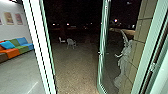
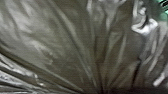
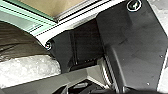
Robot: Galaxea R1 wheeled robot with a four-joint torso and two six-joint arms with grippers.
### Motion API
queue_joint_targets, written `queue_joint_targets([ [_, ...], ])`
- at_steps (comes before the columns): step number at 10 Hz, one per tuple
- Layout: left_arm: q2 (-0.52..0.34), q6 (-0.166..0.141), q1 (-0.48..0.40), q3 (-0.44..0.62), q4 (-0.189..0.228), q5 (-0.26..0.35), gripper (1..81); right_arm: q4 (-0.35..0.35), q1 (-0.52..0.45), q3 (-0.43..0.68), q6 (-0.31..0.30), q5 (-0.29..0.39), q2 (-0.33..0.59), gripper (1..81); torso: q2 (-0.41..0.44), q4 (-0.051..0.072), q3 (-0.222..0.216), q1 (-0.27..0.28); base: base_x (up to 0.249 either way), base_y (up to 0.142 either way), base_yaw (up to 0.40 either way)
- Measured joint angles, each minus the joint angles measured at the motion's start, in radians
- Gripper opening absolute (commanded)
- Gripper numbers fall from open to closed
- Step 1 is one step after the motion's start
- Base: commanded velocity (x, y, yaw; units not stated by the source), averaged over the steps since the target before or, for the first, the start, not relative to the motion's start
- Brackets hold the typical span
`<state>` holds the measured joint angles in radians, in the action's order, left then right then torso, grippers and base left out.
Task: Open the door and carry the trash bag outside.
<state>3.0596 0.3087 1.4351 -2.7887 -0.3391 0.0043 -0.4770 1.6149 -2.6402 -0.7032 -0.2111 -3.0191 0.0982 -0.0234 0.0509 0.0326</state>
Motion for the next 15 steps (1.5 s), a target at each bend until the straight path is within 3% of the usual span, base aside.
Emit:
queue_joint_targets([
  [8,-0.001,0.000,0.000,0.002,0.000,0.000,1.0,0.000,0.000,-0.027,0.001,0.002,-0.008,81.1,0.000,0.000,0.000,0.000,0.000,0.000,0.000],
  [11,0.000,0.000,0.000,0.002,0.000,0.000,1.0,-0.001,0.000,-0.033,0.027,0.001,-0.008,81.1,0.000,0.000,0.000,0.000,0.000,0.000,0.000],
  [13,0.001,0.000,0.001,0.002,0.000,0.001,1.0,0.014,0.003,-0.033,0.140,0.002,-0.014,81.1,0.000,0.000,0.000,0.000,0.066,0.000,0.000],
  [14,0.001,0.000,0.008,0.002,0.000,0.001,1.0,0.069,0.014,-0.033,0.211,0.016,-0.022,81.1,0.001,0.000,0.000,-0.002,0.067,0.000,0.000],
  [15,0.001,0.000,0.003,0.002,0.000,0.002,1.0,0.173,0.013,-0.033,0.321,0.038,-0.028,81.1,0.001,0.000,0.000,-0.001,0.066,0.000,0.000],
])
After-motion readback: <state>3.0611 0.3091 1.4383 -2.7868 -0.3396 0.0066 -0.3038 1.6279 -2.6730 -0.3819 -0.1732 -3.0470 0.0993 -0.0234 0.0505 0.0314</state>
